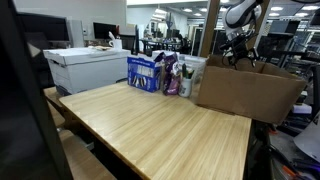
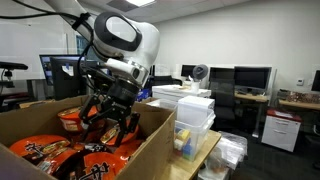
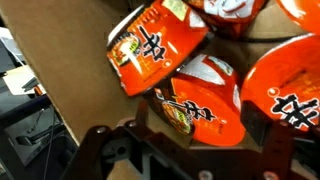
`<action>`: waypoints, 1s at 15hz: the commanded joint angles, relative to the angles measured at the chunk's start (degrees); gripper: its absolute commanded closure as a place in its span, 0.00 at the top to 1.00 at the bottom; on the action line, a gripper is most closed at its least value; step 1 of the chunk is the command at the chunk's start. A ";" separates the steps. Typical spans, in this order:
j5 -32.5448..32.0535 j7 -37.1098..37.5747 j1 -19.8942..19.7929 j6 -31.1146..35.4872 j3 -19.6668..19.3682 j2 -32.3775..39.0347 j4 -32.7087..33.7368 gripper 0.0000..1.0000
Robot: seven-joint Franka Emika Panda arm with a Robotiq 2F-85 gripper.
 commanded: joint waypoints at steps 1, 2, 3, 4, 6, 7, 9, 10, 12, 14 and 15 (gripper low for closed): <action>-2.43 9.41 -0.58 7.25 -0.29 -4.04 -5.12 1.00; -2.47 11.54 -0.70 8.37 -0.40 -4.37 -5.60 1.00; -2.85 13.86 -0.82 8.73 -0.54 -4.70 -5.83 1.00; -3.05 16.15 -0.96 8.98 -0.68 -5.03 -6.03 1.00; -2.07 19.99 -1.44 7.72 -0.97 -5.70 -5.72 1.00; -1.27 21.20 -1.67 6.60 -1.01 -5.96 -5.43 1.00; -0.18 22.92 -2.08 4.22 -1.07 -6.30 -4.48 1.00; 0.31 23.06 -2.28 3.20 -1.14 -6.27 -3.96 1.00; 1.51 21.52 -2.97 1.81 -1.40 -6.42 -2.51 1.00; 3.29 19.09 -3.48 0.43 -1.60 -6.86 -0.97 1.00; 3.54 18.67 -3.56 -0.20 -1.51 -7.38 -0.52 1.00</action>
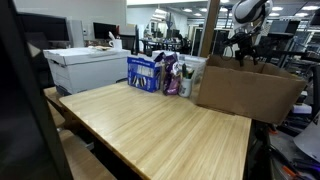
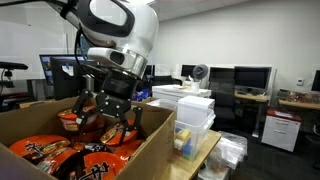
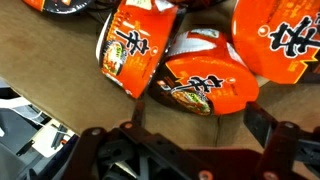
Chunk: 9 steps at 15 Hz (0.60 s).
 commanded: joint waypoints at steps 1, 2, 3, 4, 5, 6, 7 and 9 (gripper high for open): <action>3.25 -2.43 -1.18 -3.56 0.36 -2.65 2.18 1.00; 3.91 -1.83 -1.14 -4.65 0.57 -3.57 2.54 1.00; 4.97 -1.63 -1.10 -5.93 0.73 -4.37 3.06 1.00; 4.86 -0.28 -0.92 -7.32 1.07 -5.08 3.56 1.00; 5.60 0.30 -0.80 -8.74 1.37 -5.95 4.05 1.00; 6.00 1.16 -0.76 -10.26 1.70 -6.60 4.69 1.00; 6.95 2.10 -0.68 -12.62 2.10 -7.56 5.72 1.00; 5.39 0.31 -1.25 -10.22 1.93 -4.78 5.69 1.00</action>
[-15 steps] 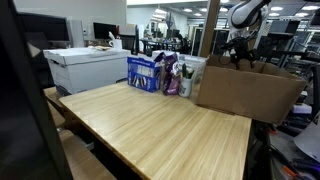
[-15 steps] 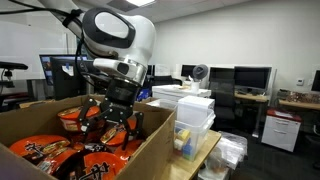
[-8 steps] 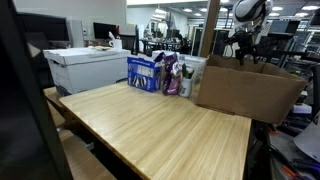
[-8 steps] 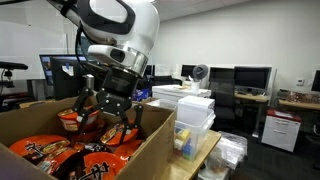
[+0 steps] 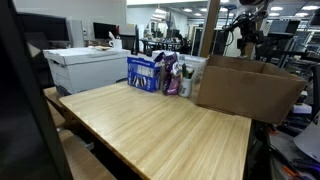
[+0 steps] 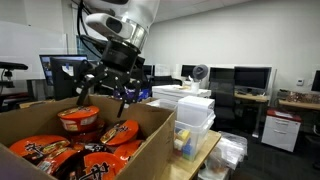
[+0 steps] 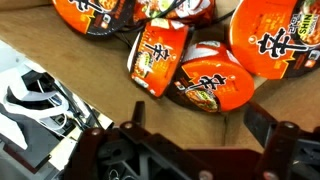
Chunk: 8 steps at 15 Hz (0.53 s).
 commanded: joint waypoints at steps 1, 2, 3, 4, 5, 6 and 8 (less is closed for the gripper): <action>0.42 -0.01 -0.79 -1.10 1.00 -0.51 0.65 1.00; 0.57 0.08 -0.80 -1.67 1.20 -1.10 0.91 1.00; 0.61 0.15 -0.81 -1.95 1.34 -1.60 0.95 1.00; 0.62 0.16 -0.83 -2.07 1.38 -1.86 0.95 1.00; 0.62 0.16 -0.83 -2.11 1.39 -1.93 0.94 1.00; 0.62 0.16 -0.83 -2.12 1.39 -1.91 0.92 1.00; 0.62 0.16 -0.83 -2.12 1.38 -1.86 0.86 1.00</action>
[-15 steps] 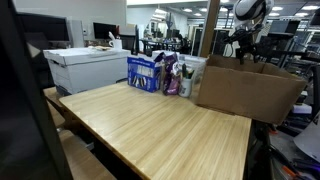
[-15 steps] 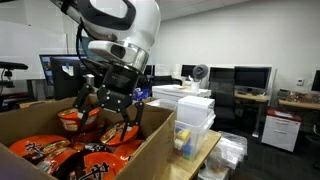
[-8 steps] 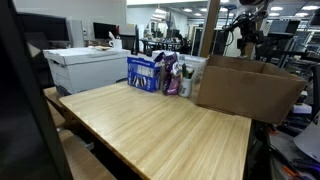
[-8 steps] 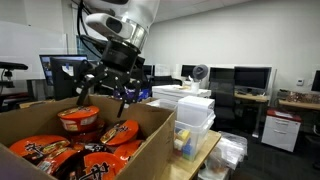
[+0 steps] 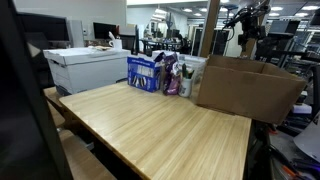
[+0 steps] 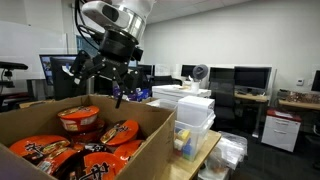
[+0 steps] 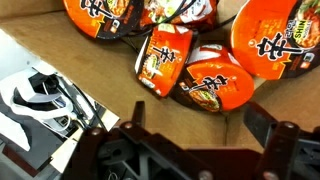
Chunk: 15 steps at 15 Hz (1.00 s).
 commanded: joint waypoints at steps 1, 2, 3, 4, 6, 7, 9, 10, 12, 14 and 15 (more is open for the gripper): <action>0.12 -0.15 -0.83 -0.18 0.78 0.18 0.23 1.00; 0.12 -0.15 -0.83 -0.18 0.78 0.18 0.22 1.00; 0.12 -0.15 -0.83 -0.18 0.78 0.18 0.22 1.00; -0.35 0.56 -0.77 0.42 0.98 -0.07 -0.13 1.00; -1.57 1.22 -0.71 1.87 1.25 -0.19 -1.56 1.00; -1.83 1.79 -0.84 3.57 1.24 -0.77 -3.22 1.00; -1.49 2.85 -1.18 5.89 1.01 -1.62 -5.64 1.00; -0.58 3.37 -1.39 7.06 0.76 -1.93 -6.98 1.00; 0.64 4.68 -1.85 9.18 0.29 -2.23 -9.68 1.00; 2.23 5.52 -2.38 11.14 -0.17 -2.34 -12.07 1.00; 2.48 5.96 -2.68 12.11 -0.29 -2.37 -13.10 1.00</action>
